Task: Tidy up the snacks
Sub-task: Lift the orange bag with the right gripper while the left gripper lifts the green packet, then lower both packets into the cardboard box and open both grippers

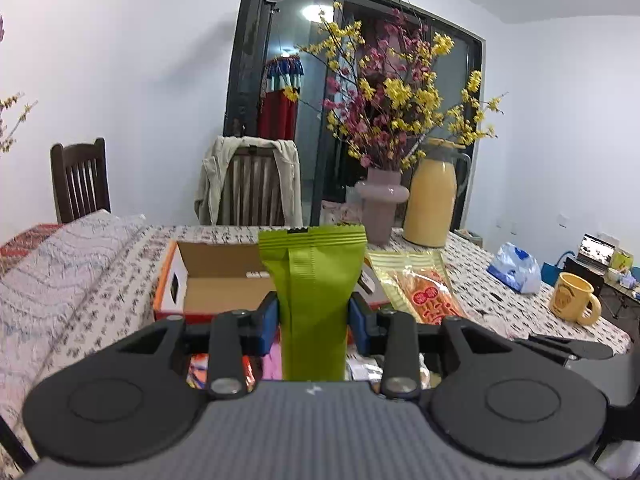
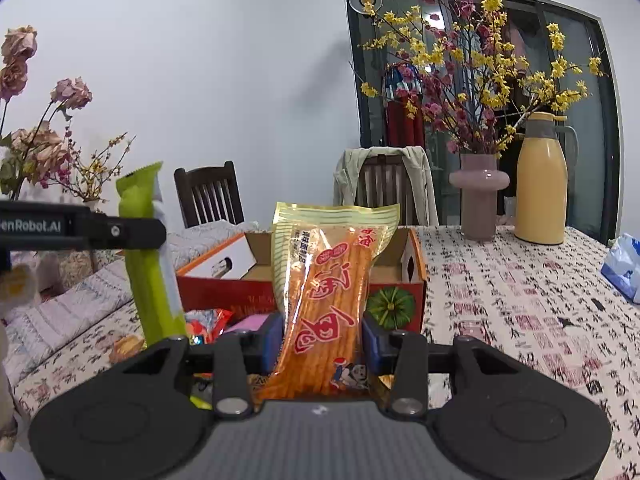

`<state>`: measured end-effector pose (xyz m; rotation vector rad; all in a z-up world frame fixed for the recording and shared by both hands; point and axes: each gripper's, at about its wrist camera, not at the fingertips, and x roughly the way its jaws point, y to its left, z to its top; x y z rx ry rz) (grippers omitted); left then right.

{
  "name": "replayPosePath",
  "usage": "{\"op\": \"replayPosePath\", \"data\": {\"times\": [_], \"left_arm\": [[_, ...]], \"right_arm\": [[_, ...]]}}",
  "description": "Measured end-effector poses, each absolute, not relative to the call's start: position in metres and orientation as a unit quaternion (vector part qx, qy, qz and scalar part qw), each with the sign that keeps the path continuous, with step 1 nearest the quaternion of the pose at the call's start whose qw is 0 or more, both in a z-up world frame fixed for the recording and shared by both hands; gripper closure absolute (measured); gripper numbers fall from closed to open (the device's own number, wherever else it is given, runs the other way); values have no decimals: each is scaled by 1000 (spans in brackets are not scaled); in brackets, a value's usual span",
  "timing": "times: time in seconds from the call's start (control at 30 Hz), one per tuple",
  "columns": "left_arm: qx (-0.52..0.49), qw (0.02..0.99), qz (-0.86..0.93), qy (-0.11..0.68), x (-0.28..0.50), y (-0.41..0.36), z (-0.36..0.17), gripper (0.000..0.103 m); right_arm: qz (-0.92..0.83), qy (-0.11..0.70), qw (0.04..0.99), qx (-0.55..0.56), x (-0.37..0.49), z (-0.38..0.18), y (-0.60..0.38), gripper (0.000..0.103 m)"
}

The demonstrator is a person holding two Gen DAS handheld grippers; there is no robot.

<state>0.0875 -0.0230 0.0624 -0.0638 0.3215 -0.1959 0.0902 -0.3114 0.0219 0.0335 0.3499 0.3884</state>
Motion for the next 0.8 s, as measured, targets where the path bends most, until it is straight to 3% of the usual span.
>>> {"op": "replayPosePath", "data": {"times": [0.53,0.8], "left_arm": [[-49,983,-54,170,189,-2,113,66],[-58,977,-28,202,258,14,106,66]], "right_arm": [[160,166,973,13,189,58,-298,63],[155,195,968,11,264,57,-279,63]]}}
